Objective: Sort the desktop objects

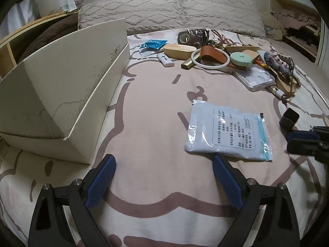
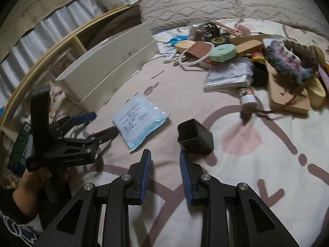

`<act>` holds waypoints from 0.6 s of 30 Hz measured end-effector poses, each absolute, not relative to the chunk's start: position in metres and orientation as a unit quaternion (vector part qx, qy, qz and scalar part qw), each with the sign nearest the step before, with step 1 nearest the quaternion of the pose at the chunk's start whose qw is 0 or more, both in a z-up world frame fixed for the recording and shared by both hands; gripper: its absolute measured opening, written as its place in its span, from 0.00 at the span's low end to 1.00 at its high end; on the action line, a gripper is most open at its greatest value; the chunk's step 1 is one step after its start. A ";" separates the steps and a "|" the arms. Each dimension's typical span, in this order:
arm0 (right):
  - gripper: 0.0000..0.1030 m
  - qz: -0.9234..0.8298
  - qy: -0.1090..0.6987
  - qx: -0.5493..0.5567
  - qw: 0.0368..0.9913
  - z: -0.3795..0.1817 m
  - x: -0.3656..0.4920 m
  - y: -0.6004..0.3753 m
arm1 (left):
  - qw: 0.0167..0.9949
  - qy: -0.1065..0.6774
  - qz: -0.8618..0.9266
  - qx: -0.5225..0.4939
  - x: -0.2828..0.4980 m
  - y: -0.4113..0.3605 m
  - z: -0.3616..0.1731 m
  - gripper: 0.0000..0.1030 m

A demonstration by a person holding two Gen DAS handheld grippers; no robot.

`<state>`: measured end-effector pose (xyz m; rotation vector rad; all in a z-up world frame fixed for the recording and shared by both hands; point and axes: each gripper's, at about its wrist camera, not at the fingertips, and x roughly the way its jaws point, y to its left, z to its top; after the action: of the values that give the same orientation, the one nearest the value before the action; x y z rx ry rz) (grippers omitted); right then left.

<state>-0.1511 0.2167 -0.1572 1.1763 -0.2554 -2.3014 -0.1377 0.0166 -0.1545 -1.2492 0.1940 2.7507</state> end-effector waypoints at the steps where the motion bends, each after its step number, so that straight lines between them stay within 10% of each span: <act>1: 0.29 -0.857 -0.093 0.435 0.260 -0.157 -0.151 0.219 | 0.064 0.059 0.907 -0.413 -0.137 0.016 -0.154 0.94; 18: 0.29 -0.884 -0.097 0.429 0.159 -0.151 -0.154 0.268 | 0.226 0.090 0.867 -0.436 -0.146 0.065 -0.151 1.00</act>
<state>-0.1544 0.2676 -0.1506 1.2269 -0.2766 -2.5259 -0.1456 0.0650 -0.1507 -1.2014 0.2475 2.3888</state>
